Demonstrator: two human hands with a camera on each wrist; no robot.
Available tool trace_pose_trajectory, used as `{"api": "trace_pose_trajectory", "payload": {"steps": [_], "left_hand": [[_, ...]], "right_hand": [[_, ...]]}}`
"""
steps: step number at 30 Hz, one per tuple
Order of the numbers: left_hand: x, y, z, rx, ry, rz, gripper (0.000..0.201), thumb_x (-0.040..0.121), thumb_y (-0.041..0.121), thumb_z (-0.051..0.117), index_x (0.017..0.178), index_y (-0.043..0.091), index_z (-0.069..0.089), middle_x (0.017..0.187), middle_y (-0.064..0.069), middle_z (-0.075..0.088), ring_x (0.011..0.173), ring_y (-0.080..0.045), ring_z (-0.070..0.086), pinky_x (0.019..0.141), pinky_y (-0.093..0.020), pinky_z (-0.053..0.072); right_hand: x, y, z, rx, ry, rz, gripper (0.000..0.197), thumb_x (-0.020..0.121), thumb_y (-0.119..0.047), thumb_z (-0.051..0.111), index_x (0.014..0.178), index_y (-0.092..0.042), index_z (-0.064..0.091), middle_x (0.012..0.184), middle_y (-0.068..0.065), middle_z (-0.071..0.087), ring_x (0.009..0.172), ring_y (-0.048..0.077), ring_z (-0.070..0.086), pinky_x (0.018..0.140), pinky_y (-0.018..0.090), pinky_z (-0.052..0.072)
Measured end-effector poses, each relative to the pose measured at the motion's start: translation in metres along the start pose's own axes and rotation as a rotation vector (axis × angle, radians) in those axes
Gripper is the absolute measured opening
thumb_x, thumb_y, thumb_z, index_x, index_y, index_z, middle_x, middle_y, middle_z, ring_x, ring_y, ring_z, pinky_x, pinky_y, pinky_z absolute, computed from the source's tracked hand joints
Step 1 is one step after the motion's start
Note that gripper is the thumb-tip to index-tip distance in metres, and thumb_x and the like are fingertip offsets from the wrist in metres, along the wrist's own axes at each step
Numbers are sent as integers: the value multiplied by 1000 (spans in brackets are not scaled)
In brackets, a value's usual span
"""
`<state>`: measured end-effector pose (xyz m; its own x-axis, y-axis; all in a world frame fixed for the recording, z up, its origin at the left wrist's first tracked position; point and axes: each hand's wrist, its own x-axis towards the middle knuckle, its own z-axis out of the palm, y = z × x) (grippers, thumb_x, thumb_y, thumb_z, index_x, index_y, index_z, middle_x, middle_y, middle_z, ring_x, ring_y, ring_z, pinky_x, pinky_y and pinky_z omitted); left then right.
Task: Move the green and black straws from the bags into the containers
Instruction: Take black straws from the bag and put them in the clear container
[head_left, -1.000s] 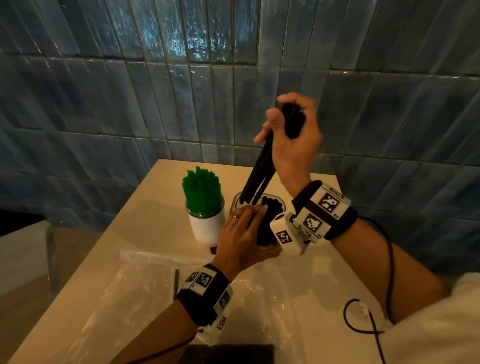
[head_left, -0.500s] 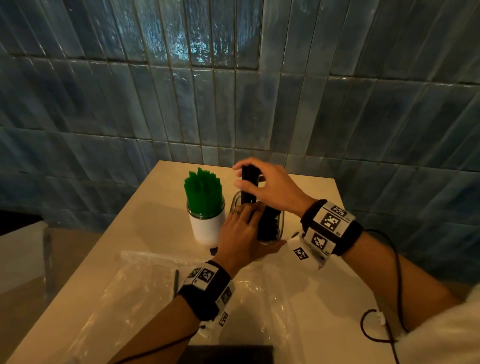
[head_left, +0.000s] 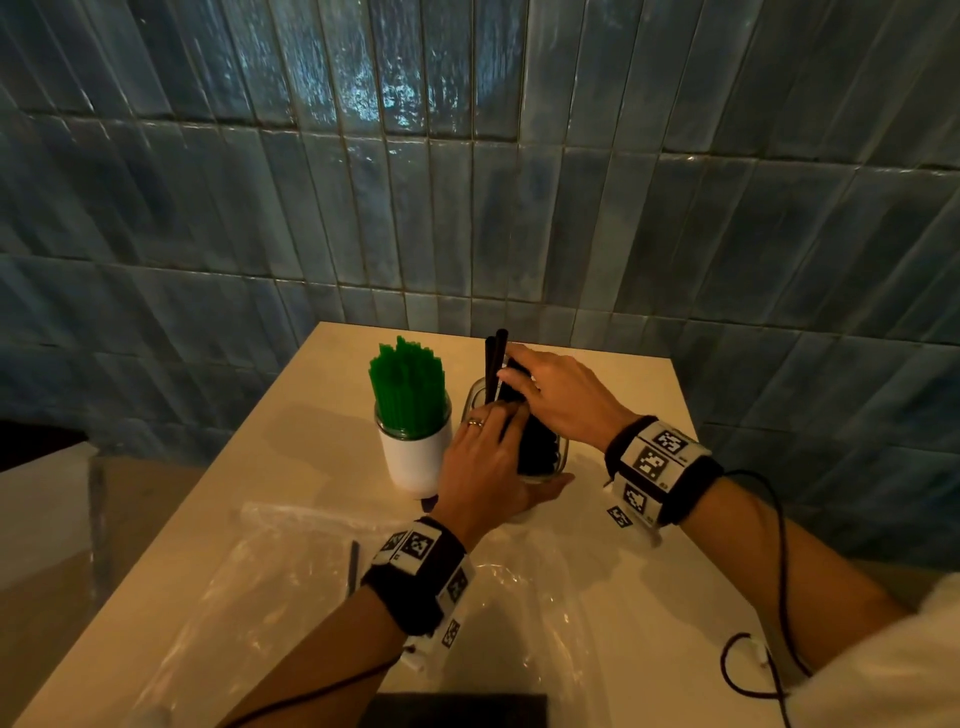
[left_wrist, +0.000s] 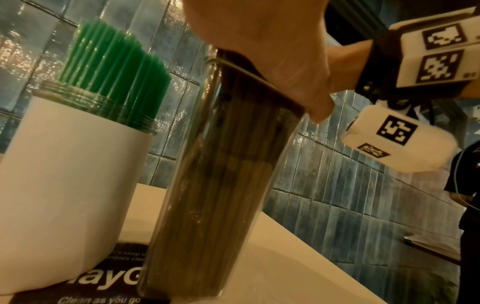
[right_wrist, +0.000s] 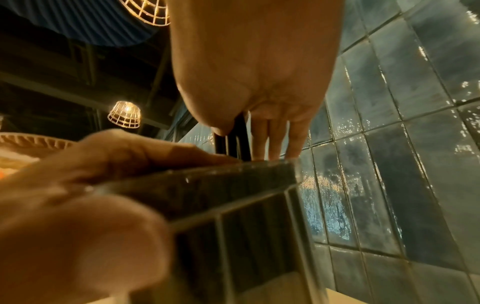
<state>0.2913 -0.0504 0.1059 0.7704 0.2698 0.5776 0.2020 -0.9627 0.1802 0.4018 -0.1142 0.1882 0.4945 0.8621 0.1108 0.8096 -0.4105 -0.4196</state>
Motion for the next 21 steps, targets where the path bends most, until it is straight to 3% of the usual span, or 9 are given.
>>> {"api": "trace_pose_trajectory", "payload": {"steps": [4, 6, 9, 11, 13, 15, 17, 19, 21], "left_hand": [[3, 0, 3, -28, 0, 4, 84, 66, 75, 52, 118, 9, 56, 112, -7, 63, 101, -26, 61, 86, -35, 50], [1, -1, 4, -28, 21, 20, 83, 68, 75, 47, 117, 9, 56, 113, -8, 63, 102, -25, 60, 89, -33, 49], [0, 0, 5, -9, 38, 24, 84, 70, 75, 46, 119, 8, 55, 116, -8, 63, 106, -25, 58, 92, -34, 46], [0, 0, 5, 19, 32, 11, 84, 70, 76, 44, 119, 8, 55, 116, -8, 63, 106, -25, 57, 92, -36, 47], [1, 0, 4, 44, 14, -13, 85, 70, 77, 41, 120, 10, 55, 117, -6, 62, 107, -25, 57, 91, -37, 48], [2, -1, 4, 56, -3, -30, 86, 70, 78, 40, 123, 13, 54, 119, -5, 62, 110, -25, 56, 92, -38, 47], [2, -1, 5, 64, -3, -22, 84, 70, 79, 39, 124, 15, 52, 119, -4, 62, 110, -26, 56, 92, -37, 48], [1, 0, 7, 47, 14, -10, 83, 71, 78, 39, 124, 15, 49, 119, -6, 61, 108, -26, 55, 90, -36, 48], [2, 1, 8, 30, 27, -20, 84, 71, 78, 41, 125, 14, 46, 120, -8, 58, 106, -26, 53, 88, -35, 49]], "right_hand": [[-3, 6, 5, 37, -69, 24, 49, 101, -41, 25, 148, -29, 18, 154, 2, 25, 142, 21, 24, 112, 38, 25], [-4, 9, 8, 60, -124, 30, 51, 101, -41, 25, 149, -31, 10, 157, -2, 14, 145, 16, 8, 115, 37, 16], [-5, 12, 11, 64, -187, 30, 56, 100, -43, 26, 149, -31, 2, 158, -3, 4, 146, 15, -2, 116, 39, 9], [-4, 14, 11, 50, -166, 9, 60, 100, -41, 31, 149, -28, 0, 158, -2, 3, 146, 17, 3, 118, 40, 9], [-6, 13, 8, 100, -45, -43, 64, 99, -33, 41, 149, -29, 1, 157, -1, 11, 143, 19, 17, 117, 37, 15], [-12, 9, 5, 215, 134, -121, 66, 97, -23, 46, 147, -34, 5, 154, -6, 22, 139, 16, 28, 110, 25, 20], [-18, 4, 1, 225, 228, -208, 61, 97, -19, 46, 144, -36, 10, 150, -13, 25, 135, 6, 28, 105, 13, 15], [-20, 1, -1, 152, 200, -263, 54, 98, -18, 43, 145, -32, 19, 152, -10, 25, 131, -3, 22, 102, 3, 10], [-18, 2, 0, 99, 149, -264, 51, 99, -18, 41, 146, -31, 25, 152, -6, 28, 133, -3, 20, 104, 6, 12]]}}
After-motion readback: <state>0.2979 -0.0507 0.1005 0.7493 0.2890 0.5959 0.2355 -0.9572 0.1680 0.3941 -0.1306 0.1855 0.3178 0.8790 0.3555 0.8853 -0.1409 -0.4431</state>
